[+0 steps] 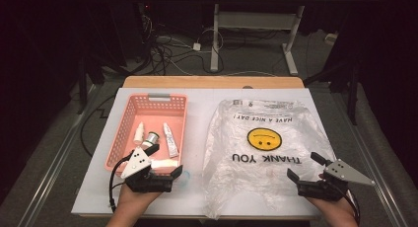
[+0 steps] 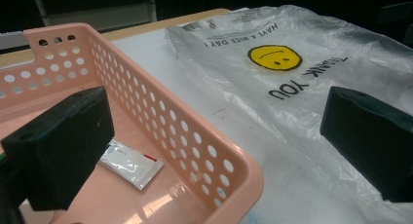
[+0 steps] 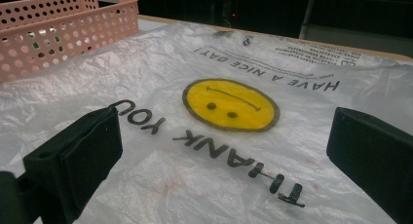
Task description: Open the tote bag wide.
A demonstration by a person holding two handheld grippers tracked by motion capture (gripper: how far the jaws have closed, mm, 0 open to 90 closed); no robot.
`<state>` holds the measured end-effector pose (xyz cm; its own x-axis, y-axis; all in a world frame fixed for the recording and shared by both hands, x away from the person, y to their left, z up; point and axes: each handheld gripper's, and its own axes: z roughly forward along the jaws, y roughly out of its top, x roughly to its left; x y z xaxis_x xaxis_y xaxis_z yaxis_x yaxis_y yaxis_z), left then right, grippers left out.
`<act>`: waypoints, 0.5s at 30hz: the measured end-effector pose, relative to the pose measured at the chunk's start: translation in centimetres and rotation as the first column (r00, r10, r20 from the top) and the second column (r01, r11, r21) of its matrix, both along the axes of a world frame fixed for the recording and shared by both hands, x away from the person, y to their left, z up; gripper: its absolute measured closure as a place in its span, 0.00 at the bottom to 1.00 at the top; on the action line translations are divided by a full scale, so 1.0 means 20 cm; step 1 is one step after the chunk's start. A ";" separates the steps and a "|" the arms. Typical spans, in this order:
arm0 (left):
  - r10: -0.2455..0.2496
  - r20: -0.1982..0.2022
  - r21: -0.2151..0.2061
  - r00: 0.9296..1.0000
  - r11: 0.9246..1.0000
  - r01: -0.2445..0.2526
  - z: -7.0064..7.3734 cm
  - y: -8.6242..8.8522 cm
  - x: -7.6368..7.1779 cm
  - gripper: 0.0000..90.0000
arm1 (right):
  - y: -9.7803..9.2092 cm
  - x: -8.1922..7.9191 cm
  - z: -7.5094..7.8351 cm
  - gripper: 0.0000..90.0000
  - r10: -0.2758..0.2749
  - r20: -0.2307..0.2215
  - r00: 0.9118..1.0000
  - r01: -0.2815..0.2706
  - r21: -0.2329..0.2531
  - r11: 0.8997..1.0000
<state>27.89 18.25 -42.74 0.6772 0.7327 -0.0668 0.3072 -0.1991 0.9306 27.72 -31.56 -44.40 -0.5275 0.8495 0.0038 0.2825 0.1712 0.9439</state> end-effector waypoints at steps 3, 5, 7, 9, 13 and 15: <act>0.001 -0.001 0.001 1.000 1.000 -0.001 0.00 0.00 0.00 0.00 | 0.00 0.00 0.00 0.00 -0.001 0.007 1.000 0.001 -0.002 1.000; -0.001 0.001 0.004 1.000 1.000 0.001 0.00 0.00 0.00 0.00 | 0.01 0.00 0.00 0.00 0.005 0.010 1.000 -0.005 -0.006 1.000; -0.002 0.003 0.007 1.000 1.000 0.002 0.00 0.00 0.00 0.00 | 0.01 0.00 0.01 0.00 0.006 0.008 1.000 -0.006 -0.006 1.000; -0.002 0.003 0.007 1.000 1.000 0.002 0.00 0.00 0.00 0.00 | 0.01 0.00 0.01 0.00 0.006 0.011 1.000 -0.006 -0.007 1.000; -0.001 0.002 0.008 1.000 1.000 0.000 0.00 0.00 0.00 0.00 | 0.01 0.00 0.01 0.00 0.000 0.013 1.000 0.000 -0.002 1.000; 0.000 0.001 0.008 1.000 1.000 0.000 0.00 0.00 0.00 0.00 | 0.01 0.00 0.01 0.00 -0.001 0.017 1.000 0.001 -0.004 1.000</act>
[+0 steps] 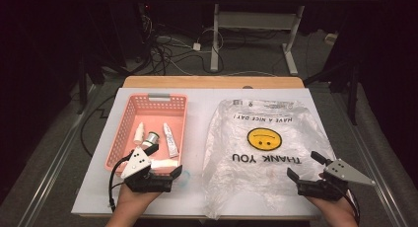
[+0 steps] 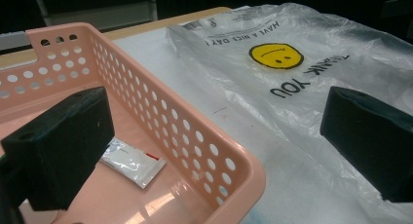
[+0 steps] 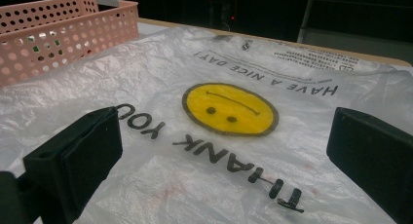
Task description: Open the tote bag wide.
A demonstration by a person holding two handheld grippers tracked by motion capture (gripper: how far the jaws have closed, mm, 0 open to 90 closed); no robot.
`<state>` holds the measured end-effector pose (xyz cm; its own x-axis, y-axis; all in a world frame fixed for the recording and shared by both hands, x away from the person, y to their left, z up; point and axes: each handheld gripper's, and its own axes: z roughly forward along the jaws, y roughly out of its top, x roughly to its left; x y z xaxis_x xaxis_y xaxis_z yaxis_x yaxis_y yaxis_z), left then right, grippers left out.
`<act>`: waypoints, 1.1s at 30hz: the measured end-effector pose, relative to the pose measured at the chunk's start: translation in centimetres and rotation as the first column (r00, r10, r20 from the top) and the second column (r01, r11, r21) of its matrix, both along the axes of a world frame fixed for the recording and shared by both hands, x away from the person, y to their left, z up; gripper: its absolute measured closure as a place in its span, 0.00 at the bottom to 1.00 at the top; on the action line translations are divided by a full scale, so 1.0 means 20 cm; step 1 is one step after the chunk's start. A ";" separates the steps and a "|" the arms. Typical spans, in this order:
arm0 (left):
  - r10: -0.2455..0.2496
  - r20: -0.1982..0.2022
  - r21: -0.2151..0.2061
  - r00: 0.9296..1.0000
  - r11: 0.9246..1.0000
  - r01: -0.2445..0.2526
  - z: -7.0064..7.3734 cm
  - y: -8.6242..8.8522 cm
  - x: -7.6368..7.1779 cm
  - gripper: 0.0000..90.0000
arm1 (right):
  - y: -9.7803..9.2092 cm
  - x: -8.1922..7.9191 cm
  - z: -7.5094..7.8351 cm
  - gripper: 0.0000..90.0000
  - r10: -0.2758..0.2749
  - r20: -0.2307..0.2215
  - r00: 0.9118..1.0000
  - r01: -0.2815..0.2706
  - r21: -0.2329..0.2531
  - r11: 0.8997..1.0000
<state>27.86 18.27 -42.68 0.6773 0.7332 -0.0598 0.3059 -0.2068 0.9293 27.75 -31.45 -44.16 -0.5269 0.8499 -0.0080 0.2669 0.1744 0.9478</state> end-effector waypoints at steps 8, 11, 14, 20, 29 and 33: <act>0.004 0.000 0.001 1.000 1.000 -0.004 0.00 0.01 0.00 0.00 | 0.00 0.00 0.01 0.00 0.000 0.002 1.000 0.000 0.001 1.000; 0.007 -0.007 0.010 1.000 1.000 -0.007 0.01 0.01 0.01 0.00 | -0.01 0.00 0.02 0.00 -0.005 0.008 1.000 0.005 0.001 1.000; 0.025 -0.001 0.012 1.000 1.000 -0.025 0.01 0.01 0.01 0.00 | -0.03 0.00 0.04 0.00 -0.018 0.015 1.000 0.017 0.006 1.000; 0.040 -0.015 0.026 0.999 0.999 -0.039 0.02 0.01 0.02 0.00 | -0.12 -0.01 0.09 0.02 -0.071 0.043 0.997 0.071 0.010 0.997; 0.039 -0.021 0.031 0.999 0.999 -0.038 0.03 0.03 0.03 0.00 | -0.29 -0.02 0.07 0.16 -0.153 -0.003 0.988 0.153 -0.010 0.988; 0.037 -0.046 0.030 0.998 0.999 -0.036 0.04 0.04 0.03 0.00 | -0.33 -0.03 0.04 0.20 -0.175 -0.056 0.983 0.175 -0.022 0.984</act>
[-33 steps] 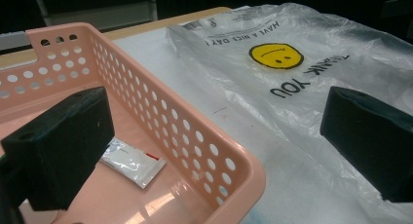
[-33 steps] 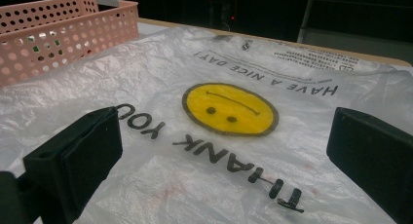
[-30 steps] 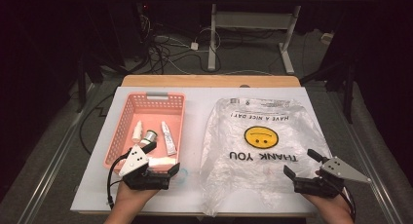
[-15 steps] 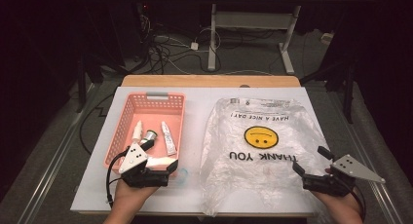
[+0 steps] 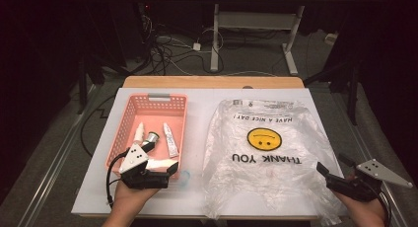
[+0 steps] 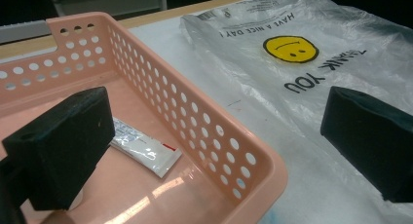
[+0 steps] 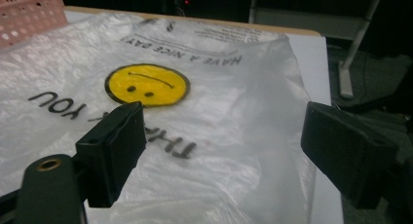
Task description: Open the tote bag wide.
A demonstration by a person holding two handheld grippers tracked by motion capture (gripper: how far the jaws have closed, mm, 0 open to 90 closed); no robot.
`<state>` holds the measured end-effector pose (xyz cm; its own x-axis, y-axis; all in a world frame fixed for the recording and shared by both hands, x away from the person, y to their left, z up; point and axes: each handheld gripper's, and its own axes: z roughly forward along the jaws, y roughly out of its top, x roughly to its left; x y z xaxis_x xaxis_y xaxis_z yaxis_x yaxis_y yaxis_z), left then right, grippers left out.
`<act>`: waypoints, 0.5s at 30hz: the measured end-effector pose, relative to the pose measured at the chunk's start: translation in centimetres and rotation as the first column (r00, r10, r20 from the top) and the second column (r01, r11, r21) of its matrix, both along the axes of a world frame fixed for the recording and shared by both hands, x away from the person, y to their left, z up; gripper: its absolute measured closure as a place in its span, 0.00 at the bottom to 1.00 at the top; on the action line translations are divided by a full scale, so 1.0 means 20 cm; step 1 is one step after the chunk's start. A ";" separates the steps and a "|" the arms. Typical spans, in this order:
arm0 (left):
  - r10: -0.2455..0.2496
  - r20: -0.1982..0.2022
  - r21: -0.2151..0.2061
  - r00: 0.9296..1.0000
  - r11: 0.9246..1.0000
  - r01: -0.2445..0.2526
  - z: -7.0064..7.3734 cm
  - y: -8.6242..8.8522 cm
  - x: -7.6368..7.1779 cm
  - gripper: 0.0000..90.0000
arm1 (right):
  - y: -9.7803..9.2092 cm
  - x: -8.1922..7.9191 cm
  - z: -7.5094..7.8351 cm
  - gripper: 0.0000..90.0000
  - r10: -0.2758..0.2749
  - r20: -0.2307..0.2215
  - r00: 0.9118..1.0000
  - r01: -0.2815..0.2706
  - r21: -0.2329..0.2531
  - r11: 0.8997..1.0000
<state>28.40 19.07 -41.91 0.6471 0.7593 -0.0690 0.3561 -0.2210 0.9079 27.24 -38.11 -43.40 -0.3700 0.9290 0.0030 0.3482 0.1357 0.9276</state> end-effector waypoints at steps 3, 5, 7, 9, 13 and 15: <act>0.004 -0.012 0.002 1.000 1.000 -0.004 0.01 0.00 0.00 0.00 | -0.03 -0.01 -0.01 0.25 -0.023 -0.035 0.999 0.024 0.020 1.000; 0.002 -0.012 0.022 1.000 1.000 -0.001 0.02 0.00 0.01 0.00 | -0.04 -0.02 -0.01 0.26 -0.031 -0.048 0.998 0.032 0.015 0.999; -0.003 0.000 0.045 1.000 0.999 0.004 0.01 -0.01 0.01 0.00 | -0.09 -0.03 -0.01 0.30 -0.054 -0.092 0.994 0.053 -0.012 0.998; 0.000 0.022 0.019 1.000 1.000 -0.001 -0.01 0.00 -0.01 0.00 | -0.12 -0.06 -0.04 0.33 -0.080 -0.125 0.989 0.078 -0.015 0.997; -0.010 0.040 0.017 0.999 1.000 0.009 0.00 0.00 -0.02 0.00 | -0.18 -0.10 -0.12 0.37 -0.104 -0.184 0.977 0.105 -0.003 0.994; -0.013 0.012 -0.004 1.000 1.000 0.013 0.00 0.01 -0.03 0.00 | -0.19 -0.11 -0.16 0.46 -0.104 -0.215 0.971 0.109 0.008 0.994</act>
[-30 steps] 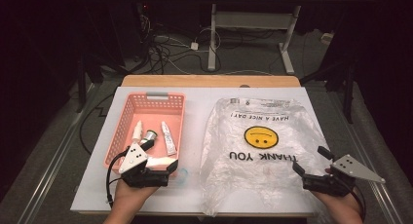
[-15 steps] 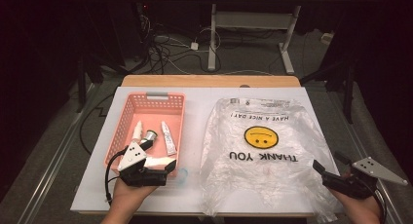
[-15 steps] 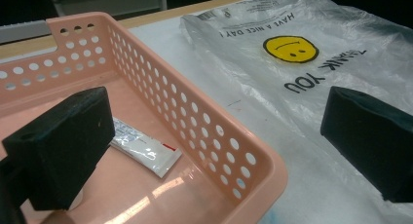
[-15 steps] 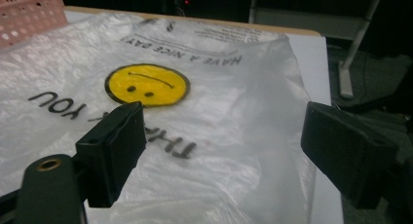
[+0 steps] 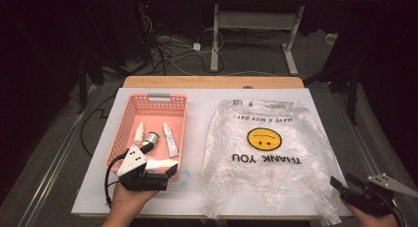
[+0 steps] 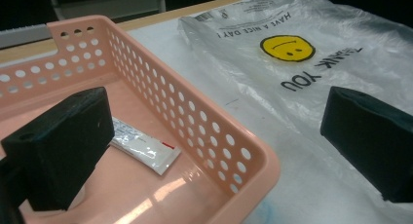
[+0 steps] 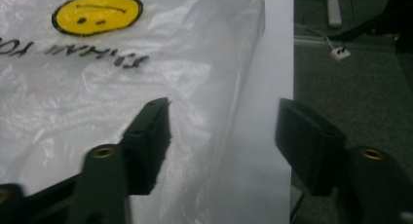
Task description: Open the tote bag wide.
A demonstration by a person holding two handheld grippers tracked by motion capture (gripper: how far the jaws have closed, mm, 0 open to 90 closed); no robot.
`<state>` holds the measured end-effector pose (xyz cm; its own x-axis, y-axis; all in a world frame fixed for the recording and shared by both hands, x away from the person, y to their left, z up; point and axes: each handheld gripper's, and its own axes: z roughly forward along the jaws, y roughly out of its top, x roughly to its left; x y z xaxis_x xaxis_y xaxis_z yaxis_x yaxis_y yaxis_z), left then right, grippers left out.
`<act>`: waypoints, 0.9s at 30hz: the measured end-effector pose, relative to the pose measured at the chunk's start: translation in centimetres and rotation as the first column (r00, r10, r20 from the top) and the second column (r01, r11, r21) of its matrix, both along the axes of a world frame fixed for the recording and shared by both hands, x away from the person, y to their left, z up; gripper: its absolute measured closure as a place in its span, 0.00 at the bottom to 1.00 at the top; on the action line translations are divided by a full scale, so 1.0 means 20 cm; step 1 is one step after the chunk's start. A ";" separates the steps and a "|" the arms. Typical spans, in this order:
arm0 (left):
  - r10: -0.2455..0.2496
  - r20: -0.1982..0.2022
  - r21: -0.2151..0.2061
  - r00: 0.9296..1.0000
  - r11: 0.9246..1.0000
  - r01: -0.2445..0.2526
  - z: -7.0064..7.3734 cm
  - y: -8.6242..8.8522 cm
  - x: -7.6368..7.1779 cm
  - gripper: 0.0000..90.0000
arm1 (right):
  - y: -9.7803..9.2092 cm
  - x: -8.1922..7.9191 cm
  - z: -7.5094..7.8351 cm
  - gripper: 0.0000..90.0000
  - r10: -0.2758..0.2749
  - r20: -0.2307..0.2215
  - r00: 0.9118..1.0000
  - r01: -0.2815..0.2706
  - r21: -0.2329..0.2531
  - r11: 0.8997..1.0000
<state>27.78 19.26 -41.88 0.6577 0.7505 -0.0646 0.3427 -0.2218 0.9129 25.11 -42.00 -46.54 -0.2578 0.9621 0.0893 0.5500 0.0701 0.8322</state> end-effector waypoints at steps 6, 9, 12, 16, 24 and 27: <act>-0.019 0.008 -0.012 1.000 1.000 0.019 0.01 0.00 -0.01 0.00 | 0.00 -0.01 -0.03 0.98 0.039 -0.076 0.996 -0.039 0.002 0.999; -0.034 0.021 0.003 0.999 0.999 0.034 0.01 -0.03 -0.02 0.00 | 0.04 -0.03 -0.02 1.00 0.075 -0.097 0.992 -0.077 -0.018 0.997; -0.039 0.025 0.011 0.999 0.999 0.039 0.01 -0.03 -0.02 0.00 | 0.09 -0.09 -0.02 1.00 0.132 -0.111 0.985 -0.134 -0.014 0.991; -0.046 0.031 0.009 0.998 0.999 0.045 0.00 -0.04 -0.02 0.00 | 0.22 -0.15 -0.02 1.00 0.213 -0.110 0.971 -0.213 0.012 0.977; -0.047 0.045 0.004 0.998 0.999 0.047 0.01 -0.04 -0.03 0.00 | 0.37 -0.18 0.03 0.84 0.312 -0.082 0.947 -0.313 0.000 0.950; -0.043 0.050 0.001 0.998 0.999 0.043 0.02 -0.04 -0.03 0.00 | 0.32 -0.09 0.19 0.74 0.266 0.040 0.963 -0.266 -0.011 0.964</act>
